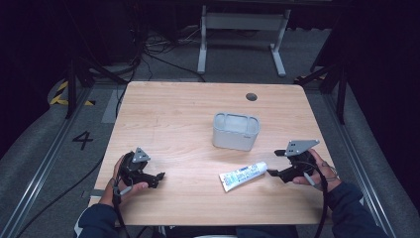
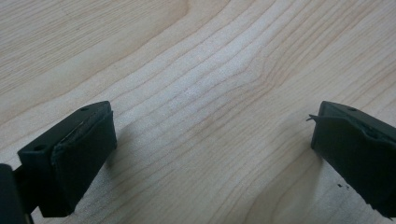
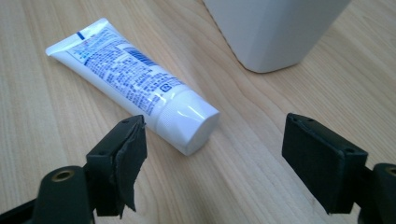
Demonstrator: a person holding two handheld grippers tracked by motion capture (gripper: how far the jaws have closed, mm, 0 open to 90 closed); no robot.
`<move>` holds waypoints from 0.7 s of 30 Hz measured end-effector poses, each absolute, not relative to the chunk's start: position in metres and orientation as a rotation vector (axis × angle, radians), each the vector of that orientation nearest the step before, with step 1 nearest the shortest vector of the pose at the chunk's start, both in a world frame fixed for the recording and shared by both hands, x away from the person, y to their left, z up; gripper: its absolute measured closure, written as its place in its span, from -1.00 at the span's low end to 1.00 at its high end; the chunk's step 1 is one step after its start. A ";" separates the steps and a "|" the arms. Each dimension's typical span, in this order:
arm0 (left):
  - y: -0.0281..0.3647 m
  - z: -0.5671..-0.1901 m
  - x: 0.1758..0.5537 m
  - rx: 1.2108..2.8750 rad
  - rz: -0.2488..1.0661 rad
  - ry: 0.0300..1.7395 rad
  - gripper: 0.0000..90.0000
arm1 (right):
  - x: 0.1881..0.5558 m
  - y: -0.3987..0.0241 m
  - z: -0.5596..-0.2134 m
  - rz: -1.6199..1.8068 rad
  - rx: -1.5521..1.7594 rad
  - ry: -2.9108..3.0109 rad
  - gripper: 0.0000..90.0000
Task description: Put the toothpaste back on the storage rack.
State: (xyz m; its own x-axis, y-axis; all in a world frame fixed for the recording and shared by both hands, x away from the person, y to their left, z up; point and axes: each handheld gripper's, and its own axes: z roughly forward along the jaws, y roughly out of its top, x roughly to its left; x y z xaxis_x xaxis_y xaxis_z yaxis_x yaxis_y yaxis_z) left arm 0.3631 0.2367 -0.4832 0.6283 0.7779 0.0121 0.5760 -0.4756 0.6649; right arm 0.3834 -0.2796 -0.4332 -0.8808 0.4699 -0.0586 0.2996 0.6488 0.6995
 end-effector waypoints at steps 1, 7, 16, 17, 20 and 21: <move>0.237 -0.483 0.363 2.220 0.416 1.055 -0.99 | 0.383 -0.278 -0.433 1.050 0.612 2.637 -0.50; 0.237 -0.483 0.363 2.220 0.416 1.056 -0.99 | 0.379 -0.266 -0.434 1.040 0.552 2.662 -0.50; 0.237 -0.483 0.363 2.220 0.416 1.056 -0.99 | 0.374 -0.247 -0.435 1.033 0.470 2.709 -0.50; 0.237 -0.483 0.363 2.220 0.417 1.055 -0.99 | 0.374 -0.244 -0.436 1.030 0.460 2.718 -0.50; 0.237 -0.483 0.363 2.220 0.417 1.055 -0.99 | 0.374 -0.236 -0.438 1.012 0.424 2.730 -0.50; 0.237 -0.483 0.363 2.220 0.417 1.055 -0.99 | 0.374 -0.233 -0.438 1.011 0.418 2.739 -0.50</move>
State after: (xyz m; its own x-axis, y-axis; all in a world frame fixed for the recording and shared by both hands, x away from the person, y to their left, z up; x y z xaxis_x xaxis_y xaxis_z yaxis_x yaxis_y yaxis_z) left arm 0.3630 0.2367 -0.4832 0.6281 0.7780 0.0120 0.5760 -0.4753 0.6651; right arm 0.3735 -0.2327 -0.4383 -0.9418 0.3261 -0.0810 0.1952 0.7272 0.6580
